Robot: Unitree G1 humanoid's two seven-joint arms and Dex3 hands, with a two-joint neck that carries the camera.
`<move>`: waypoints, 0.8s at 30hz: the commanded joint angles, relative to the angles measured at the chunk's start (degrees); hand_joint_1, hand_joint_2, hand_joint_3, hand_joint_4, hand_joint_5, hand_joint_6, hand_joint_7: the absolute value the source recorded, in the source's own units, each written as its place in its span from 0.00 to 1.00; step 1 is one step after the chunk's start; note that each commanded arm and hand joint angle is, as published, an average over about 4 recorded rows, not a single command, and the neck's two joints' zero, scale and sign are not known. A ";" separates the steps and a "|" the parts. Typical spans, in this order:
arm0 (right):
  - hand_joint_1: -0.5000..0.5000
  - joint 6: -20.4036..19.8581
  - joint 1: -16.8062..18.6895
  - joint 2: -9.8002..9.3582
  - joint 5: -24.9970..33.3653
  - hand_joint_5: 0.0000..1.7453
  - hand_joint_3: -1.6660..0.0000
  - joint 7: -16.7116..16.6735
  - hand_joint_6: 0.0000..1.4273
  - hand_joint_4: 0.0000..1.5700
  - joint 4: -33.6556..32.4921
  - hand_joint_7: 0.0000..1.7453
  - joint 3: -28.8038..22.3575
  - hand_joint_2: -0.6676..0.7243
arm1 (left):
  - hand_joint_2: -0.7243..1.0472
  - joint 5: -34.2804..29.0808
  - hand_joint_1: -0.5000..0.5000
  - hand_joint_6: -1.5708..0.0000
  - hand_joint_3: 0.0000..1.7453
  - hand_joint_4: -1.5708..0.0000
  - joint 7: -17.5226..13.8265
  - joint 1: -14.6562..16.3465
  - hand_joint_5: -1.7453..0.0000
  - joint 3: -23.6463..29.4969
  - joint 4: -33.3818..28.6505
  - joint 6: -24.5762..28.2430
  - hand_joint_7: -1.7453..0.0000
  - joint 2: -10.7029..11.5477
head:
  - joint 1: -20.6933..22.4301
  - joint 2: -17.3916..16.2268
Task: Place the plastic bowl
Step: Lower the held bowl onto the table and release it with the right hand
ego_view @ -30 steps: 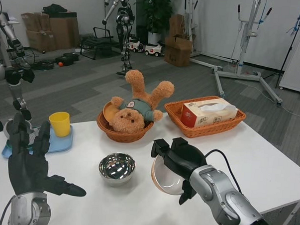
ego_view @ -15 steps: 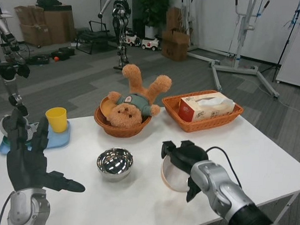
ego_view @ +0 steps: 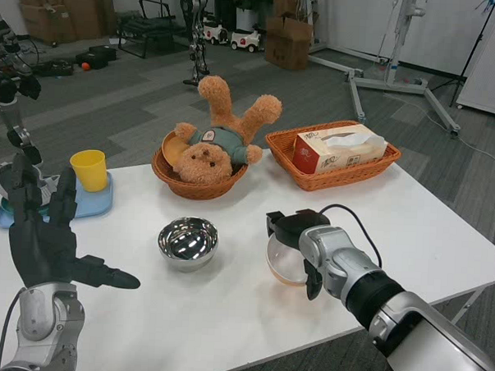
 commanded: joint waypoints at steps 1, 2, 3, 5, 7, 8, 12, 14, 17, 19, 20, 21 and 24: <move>0.08 0.07 -1.39 0.27 1.32 0.79 0.29 0.50 0.45 1.00 2.84 0.96 -0.06 0.05 | 0.00 0.12 0.11 1.00 0.00 0.71 0.00 0.13 0.94 0.08 0.03 -0.32 1.00 -0.03 | -0.21 -0.50; 0.08 0.00 -1.42 0.34 1.72 0.82 0.29 0.52 0.44 1.00 3.56 0.96 -0.08 0.05 | 0.00 0.14 0.11 1.00 0.00 0.71 -0.03 0.20 0.94 0.10 -0.02 -0.32 1.00 -0.05 | -0.21 -0.61; 0.08 -0.15 -1.44 0.40 2.09 0.83 0.29 0.50 0.44 1.00 4.27 0.96 -0.13 0.05 | 0.00 0.16 0.11 1.00 0.00 0.71 -0.05 0.33 0.94 0.14 -0.10 -0.32 1.00 -0.05 | -0.28 -0.80; 0.08 -0.42 -1.48 0.49 2.53 0.83 0.29 0.43 0.41 0.99 5.67 0.96 -0.15 0.05 | 0.00 0.19 0.11 1.00 0.03 0.71 -0.05 0.57 0.94 0.19 -0.26 -0.32 1.00 -0.10 | -0.30 -0.91; 0.08 -0.64 -1.53 0.54 2.59 0.86 0.29 0.30 0.37 0.96 7.04 0.96 -0.08 0.05 | 0.00 0.19 0.11 1.00 0.03 0.71 -0.03 0.73 0.94 0.14 -0.34 -0.32 1.00 -0.21 | -0.40 -0.94; 0.08 -0.75 -1.55 0.56 2.59 0.89 0.29 0.21 0.36 0.93 7.70 0.96 -0.04 0.06 | 0.00 0.19 0.11 1.00 0.01 0.71 -0.03 0.77 0.94 0.10 -0.37 -0.32 1.00 -0.27 | -0.42 -1.08; 0.08 -1.19 -1.55 0.71 2.88 0.97 0.29 -0.29 0.24 0.65 9.48 0.96 -0.13 0.05 | 0.00 0.19 0.11 1.00 0.00 0.71 -0.07 0.97 0.94 0.06 -0.39 -0.32 1.00 -0.34 | -0.27 -1.34; 0.08 -1.67 -1.50 0.80 3.50 1.00 0.29 -0.73 0.19 0.60 10.97 0.96 -0.22 0.07 | 0.00 0.19 0.11 1.00 0.00 0.71 -0.07 1.01 0.94 0.14 -0.43 -0.32 1.00 -0.38 | -0.20 -1.53; 0.08 -2.29 -1.04 0.95 4.11 0.97 0.31 -1.35 0.10 0.51 12.71 0.96 -0.52 0.09 | 0.00 0.19 0.11 1.00 0.00 0.71 -0.03 1.04 0.94 0.32 -0.43 -0.32 1.00 -0.40 | -0.35 -1.74; 0.08 -2.77 -0.38 1.06 4.13 0.92 0.33 -2.07 0.08 0.46 12.92 0.95 -1.14 0.09 | 0.00 0.19 0.11 1.00 0.00 0.71 -0.05 1.04 0.94 0.39 -0.30 -0.32 1.00 -0.40 | -0.45 -1.78; 0.08 -3.03 -0.07 1.13 4.11 0.87 0.33 -2.62 0.07 0.44 13.01 0.94 -1.49 0.09 | 0.00 0.19 0.11 1.00 0.00 0.71 -0.07 0.95 0.94 0.39 -0.19 -0.32 1.00 -0.40 | -0.64 -1.94; 0.08 -3.34 0.08 1.20 4.09 0.83 0.33 -3.35 0.06 0.41 13.21 0.93 -1.75 0.09 | 0.00 0.19 0.11 1.00 0.00 0.71 -0.07 0.79 0.94 0.32 -0.08 -0.32 1.00 -0.38 | -0.66 -1.98; 0.08 -3.87 0.12 1.44 4.09 0.68 0.33 -4.84 0.06 0.38 14.24 0.92 -1.89 0.09 | 0.00 0.14 0.11 1.00 0.00 0.71 -0.07 0.24 0.94 0.10 0.25 -0.32 1.00 -0.32 | -0.85 -2.15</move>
